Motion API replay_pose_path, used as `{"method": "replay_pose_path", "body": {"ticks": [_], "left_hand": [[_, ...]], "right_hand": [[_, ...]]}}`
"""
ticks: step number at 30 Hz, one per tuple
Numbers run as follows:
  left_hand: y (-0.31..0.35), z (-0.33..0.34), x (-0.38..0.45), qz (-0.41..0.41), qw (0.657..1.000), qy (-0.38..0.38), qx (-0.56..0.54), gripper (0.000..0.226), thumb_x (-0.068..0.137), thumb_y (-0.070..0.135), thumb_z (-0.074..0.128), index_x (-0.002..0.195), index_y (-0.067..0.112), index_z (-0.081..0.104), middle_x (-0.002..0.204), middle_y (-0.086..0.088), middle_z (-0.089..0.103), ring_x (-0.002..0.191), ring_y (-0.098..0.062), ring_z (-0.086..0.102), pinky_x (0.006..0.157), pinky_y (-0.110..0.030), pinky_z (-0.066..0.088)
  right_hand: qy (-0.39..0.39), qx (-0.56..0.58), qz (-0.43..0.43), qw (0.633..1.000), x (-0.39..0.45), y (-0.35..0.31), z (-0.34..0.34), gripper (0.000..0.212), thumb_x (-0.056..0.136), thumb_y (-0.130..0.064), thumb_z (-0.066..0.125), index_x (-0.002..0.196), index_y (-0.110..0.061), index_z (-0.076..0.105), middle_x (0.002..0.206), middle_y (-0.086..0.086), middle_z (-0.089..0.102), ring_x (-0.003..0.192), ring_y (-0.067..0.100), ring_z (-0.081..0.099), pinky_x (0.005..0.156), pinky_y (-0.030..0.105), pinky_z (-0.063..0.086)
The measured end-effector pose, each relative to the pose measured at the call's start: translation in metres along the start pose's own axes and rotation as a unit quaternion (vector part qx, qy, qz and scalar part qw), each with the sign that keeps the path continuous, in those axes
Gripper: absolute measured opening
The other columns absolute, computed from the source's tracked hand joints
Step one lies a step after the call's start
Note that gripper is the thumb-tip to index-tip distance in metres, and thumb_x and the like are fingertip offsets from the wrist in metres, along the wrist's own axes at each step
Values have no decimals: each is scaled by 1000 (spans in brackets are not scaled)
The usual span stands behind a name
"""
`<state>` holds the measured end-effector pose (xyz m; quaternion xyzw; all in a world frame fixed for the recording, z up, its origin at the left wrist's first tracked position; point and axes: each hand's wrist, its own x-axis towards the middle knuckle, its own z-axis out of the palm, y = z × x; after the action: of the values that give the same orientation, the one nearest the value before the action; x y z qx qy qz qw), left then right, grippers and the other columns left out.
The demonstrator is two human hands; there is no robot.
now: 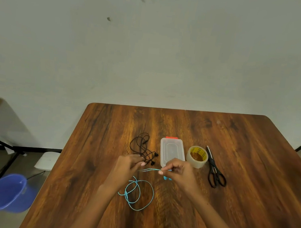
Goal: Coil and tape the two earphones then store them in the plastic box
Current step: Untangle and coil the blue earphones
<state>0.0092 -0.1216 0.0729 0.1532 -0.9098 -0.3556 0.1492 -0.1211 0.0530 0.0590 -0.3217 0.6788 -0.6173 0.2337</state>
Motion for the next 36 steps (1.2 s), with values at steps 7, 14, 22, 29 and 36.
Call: {"method": "replay_pose_path", "body": {"ticks": [7, 14, 22, 29, 36], "left_hand": [[23, 16, 3, -44, 987, -83, -133, 23, 83, 38, 68, 78, 17, 76, 64, 7, 69, 62, -8, 64, 61, -18, 46], [15, 7, 5, -27, 989, -54, -134, 19, 83, 34, 69, 77, 17, 77, 59, 3, 68, 56, -6, 62, 57, -22, 48], [-3, 13, 8, -16, 997, -36, -70, 16, 88, 25, 65, 83, 15, 76, 74, 9, 69, 69, -4, 63, 66, -24, 51], [-31, 25, -10, -58, 997, -53, -18, 23, 91, 13, 61, 112, 9, 70, 105, -2, 72, 92, -11, 65, 72, -5, 39], [-73, 40, -50, -193, 981, -8, 20, 17, 86, 1, 61, 97, 4, 74, 94, -9, 74, 84, -15, 66, 63, -3, 36]], "right_hand": [[-4, -25, -13, 1000, 6, -8, 7, 9, 65, -14, 84, 69, -15, 76, 72, 0, 69, 72, 14, 67, 66, 24, 54], [-53, 23, 36, 998, 2, 0, -16, 14, 68, -9, 81, 80, -15, 79, 80, 3, 74, 80, 17, 70, 71, 22, 53], [40, 17, 133, 990, -6, 18, -23, 15, 75, -13, 78, 89, -7, 77, 88, 8, 74, 86, 23, 67, 69, 24, 54], [90, -73, 188, 975, -8, 45, -13, 7, 81, -2, 70, 86, -7, 71, 93, 9, 70, 90, 22, 65, 67, 21, 55], [33, -231, 183, 955, -14, 73, 7, 12, 86, -4, 65, 93, -9, 73, 103, 3, 70, 96, 12, 61, 88, 23, 48]]}}
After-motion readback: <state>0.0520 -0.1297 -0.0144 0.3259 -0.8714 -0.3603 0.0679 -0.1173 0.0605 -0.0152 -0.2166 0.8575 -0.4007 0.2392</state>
